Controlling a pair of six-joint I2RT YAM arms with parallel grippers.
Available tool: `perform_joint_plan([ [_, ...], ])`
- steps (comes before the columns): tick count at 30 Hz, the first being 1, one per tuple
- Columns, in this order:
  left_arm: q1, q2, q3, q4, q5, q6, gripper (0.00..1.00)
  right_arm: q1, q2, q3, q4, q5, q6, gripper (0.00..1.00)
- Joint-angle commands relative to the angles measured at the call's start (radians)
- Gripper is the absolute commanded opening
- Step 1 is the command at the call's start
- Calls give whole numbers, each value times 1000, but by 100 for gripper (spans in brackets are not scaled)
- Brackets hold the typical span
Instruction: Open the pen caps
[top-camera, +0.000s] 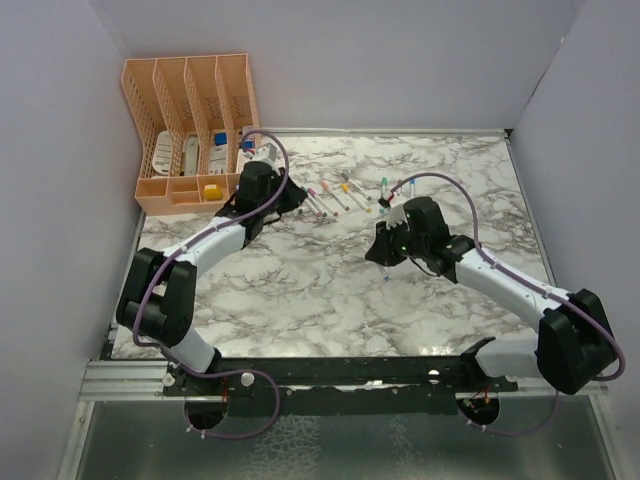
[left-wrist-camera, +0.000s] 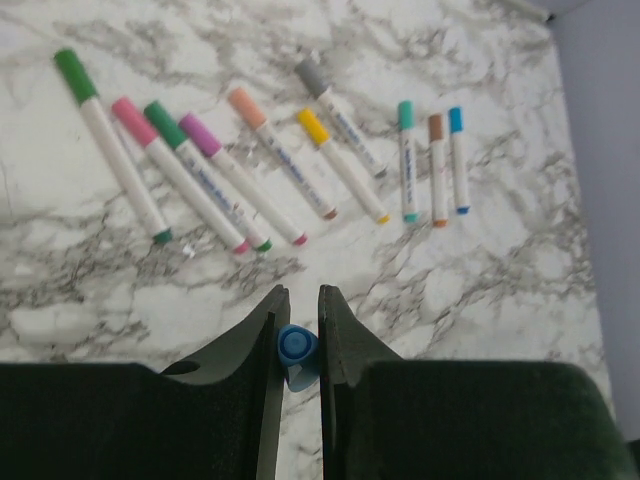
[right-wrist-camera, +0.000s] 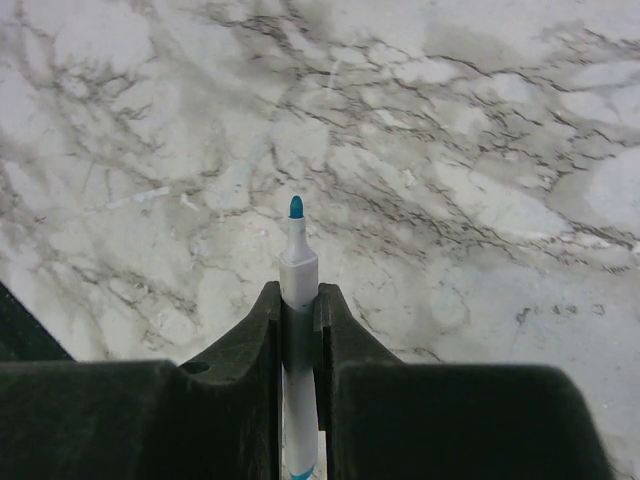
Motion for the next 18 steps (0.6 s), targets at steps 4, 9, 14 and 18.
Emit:
perform_joint_plan([
  [4, -72, -59, -100, -351, -190, 161, 0, 3, 125, 80, -50, 291, 86, 1],
  [9, -76, -60, -112, -453, -273, 212, 0, 3, 180, 120, -56, 385, 104, 1],
  [14, -75, -47, -110, -501, -317, 244, 0, 1, 233, 144, -54, 450, 86, 2],
  [18, -75, -3, -87, -532, -305, 279, 0, -2, 269, 157, -43, 480, 78, 1],
])
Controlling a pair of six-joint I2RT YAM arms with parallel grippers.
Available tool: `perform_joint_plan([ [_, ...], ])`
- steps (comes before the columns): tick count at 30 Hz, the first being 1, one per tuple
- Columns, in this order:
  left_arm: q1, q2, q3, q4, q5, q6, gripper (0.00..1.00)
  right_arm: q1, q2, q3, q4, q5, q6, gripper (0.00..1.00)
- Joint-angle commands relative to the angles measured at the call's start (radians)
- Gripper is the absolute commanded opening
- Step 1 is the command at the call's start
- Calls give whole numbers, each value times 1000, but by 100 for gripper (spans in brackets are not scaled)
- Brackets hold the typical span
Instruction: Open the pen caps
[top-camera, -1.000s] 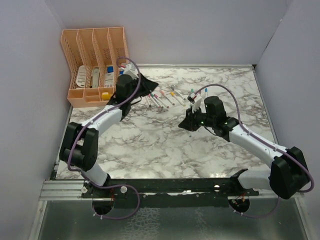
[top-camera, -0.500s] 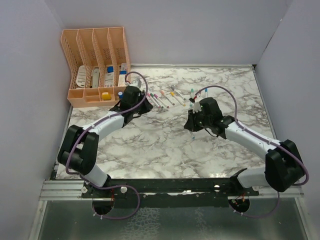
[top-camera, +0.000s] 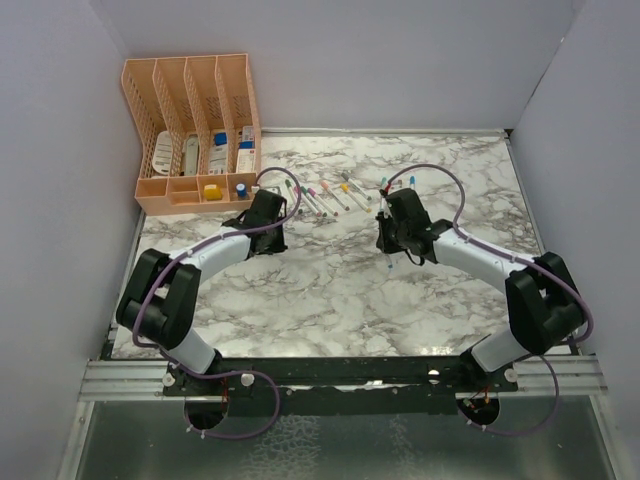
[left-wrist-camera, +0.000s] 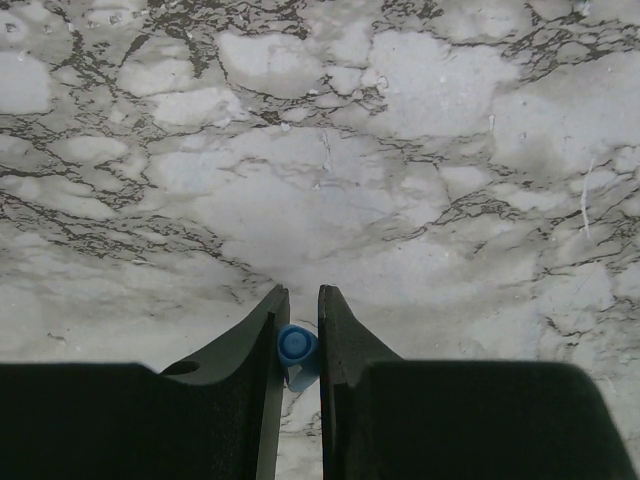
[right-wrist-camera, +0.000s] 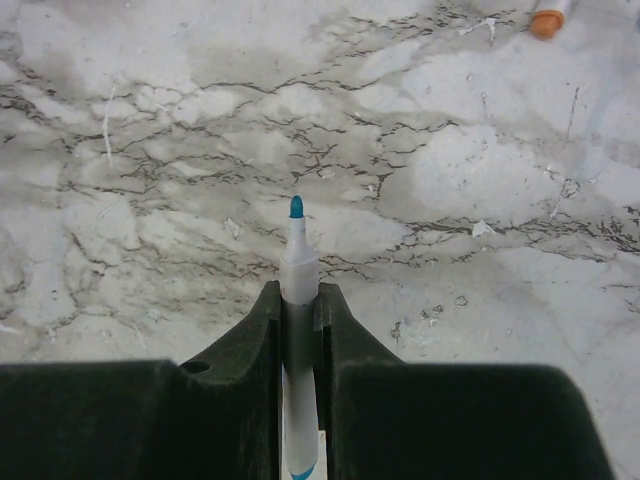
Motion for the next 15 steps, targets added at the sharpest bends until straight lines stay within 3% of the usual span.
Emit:
perform_joint_plan([
  [1, 1, 34, 36, -62, -32, 63, 0, -2, 43, 31, 16, 91, -4, 2],
  [12, 9, 94, 52, -73, -25, 99, 0, -20, 141, 33, 79, 67, 2, 1],
  [15, 14, 99, 54, -76, -15, 105, 4, -20, 168, 40, 90, 65, 10, 2],
])
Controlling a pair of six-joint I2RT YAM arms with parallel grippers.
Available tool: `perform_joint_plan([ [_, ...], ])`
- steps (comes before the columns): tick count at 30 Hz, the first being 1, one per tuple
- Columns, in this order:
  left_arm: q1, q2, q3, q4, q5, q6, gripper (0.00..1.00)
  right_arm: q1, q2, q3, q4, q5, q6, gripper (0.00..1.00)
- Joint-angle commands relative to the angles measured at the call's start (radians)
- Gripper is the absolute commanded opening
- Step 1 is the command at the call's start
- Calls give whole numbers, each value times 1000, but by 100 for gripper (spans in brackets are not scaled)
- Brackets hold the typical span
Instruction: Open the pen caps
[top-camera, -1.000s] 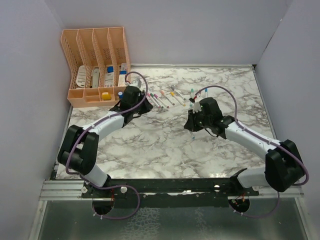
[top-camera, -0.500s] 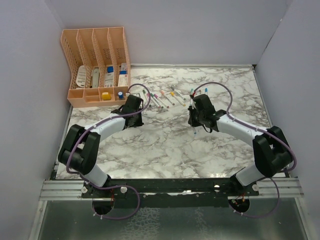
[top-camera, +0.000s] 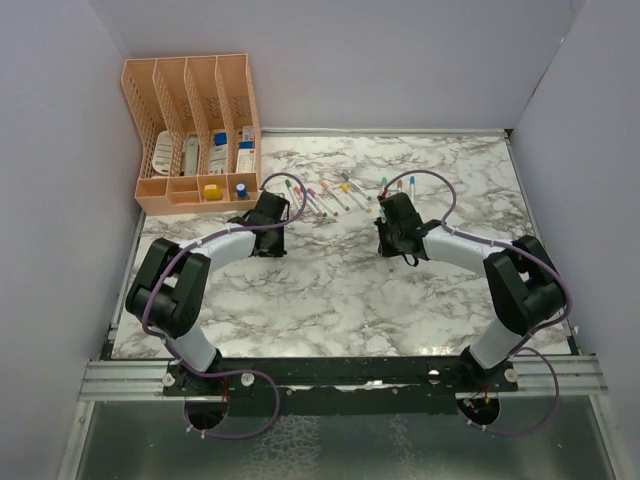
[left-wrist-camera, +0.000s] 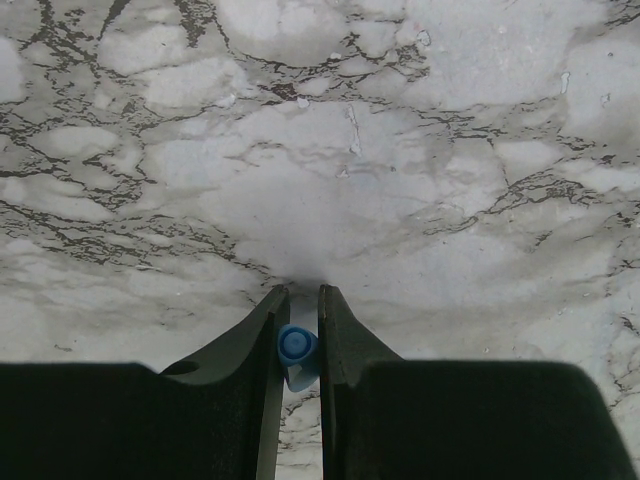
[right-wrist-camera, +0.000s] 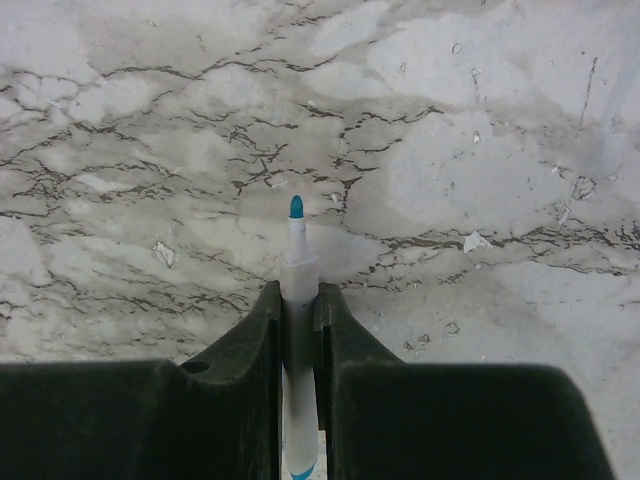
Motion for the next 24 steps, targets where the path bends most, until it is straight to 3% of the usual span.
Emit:
perform_joint_plan([
  [1, 10, 16, 25, -22, -9, 27, 6, -7, 44, 37, 54, 6, 13, 3],
  [5, 12, 21, 26, -29, -3, 31, 18, -9, 74, 50, 48, -1, 22, 9],
  [11, 16, 11, 20, -36, -2, 33, 38, -11, 86, 42, 50, -29, 43, 31],
  [19, 24, -28, 43, -63, -10, 30, 45, -14, 65, 63, 31, -25, 41, 50],
  [21, 27, -54, 67, -81, -11, 29, 48, -19, 47, 96, 10, -10, 35, 63],
  [24, 28, -101, 123, -109, -21, 30, 54, -52, 20, 166, -15, -2, 19, 75],
])
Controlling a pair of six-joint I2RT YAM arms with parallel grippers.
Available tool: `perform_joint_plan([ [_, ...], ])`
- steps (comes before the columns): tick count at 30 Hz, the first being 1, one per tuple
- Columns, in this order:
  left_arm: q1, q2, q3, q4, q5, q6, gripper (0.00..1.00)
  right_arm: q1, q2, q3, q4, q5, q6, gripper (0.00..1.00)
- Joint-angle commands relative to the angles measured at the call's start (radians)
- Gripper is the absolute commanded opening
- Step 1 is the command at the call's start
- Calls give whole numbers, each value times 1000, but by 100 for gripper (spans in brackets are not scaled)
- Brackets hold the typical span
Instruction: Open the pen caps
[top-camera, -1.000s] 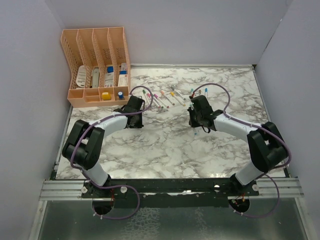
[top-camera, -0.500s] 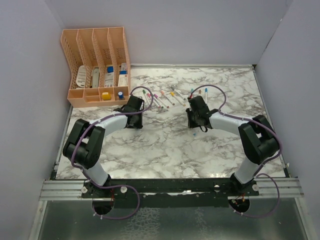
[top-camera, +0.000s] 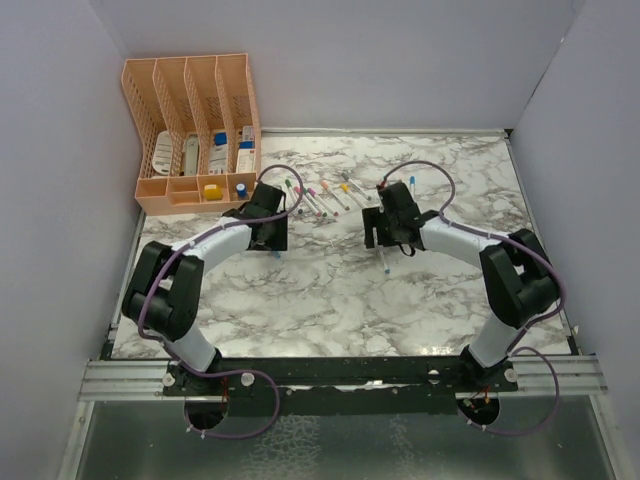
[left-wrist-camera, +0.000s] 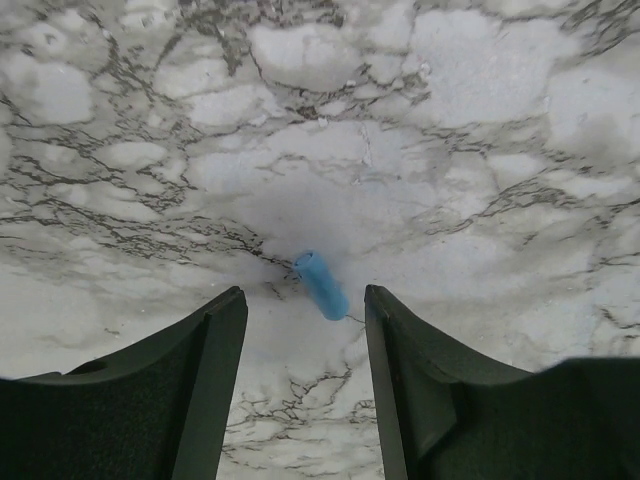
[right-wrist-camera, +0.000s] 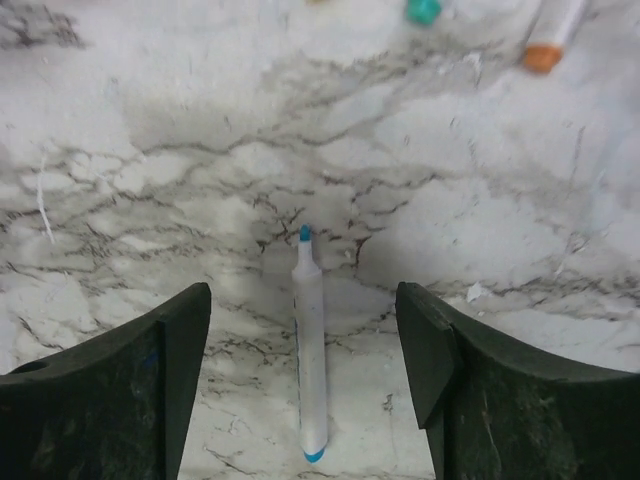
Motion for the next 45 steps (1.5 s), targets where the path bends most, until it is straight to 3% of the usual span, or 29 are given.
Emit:
perform_joint_plan([
  [1, 8, -106, 105, -52, -21, 7, 55, -55, -50, 131, -28, 16, -21, 78],
  [5, 9, -158, 173, -79, -17, 16, 66, -140, 5, 276, -95, 14, -60, 84],
  [11, 9, -253, 165, -6, 24, 17, 98, -263, 198, 504, -207, -10, -83, 89],
  [19, 10, -299, 87, 152, 81, -9, 98, -303, 424, 746, -278, 45, -98, 84],
  [26, 9, -288, 31, 253, 105, -37, 95, -337, 463, 751, -249, 29, -90, 75],
  [45, 10, -247, 30, 306, 92, -31, 93, -364, 483, 722, -232, 1, -104, 61],
])
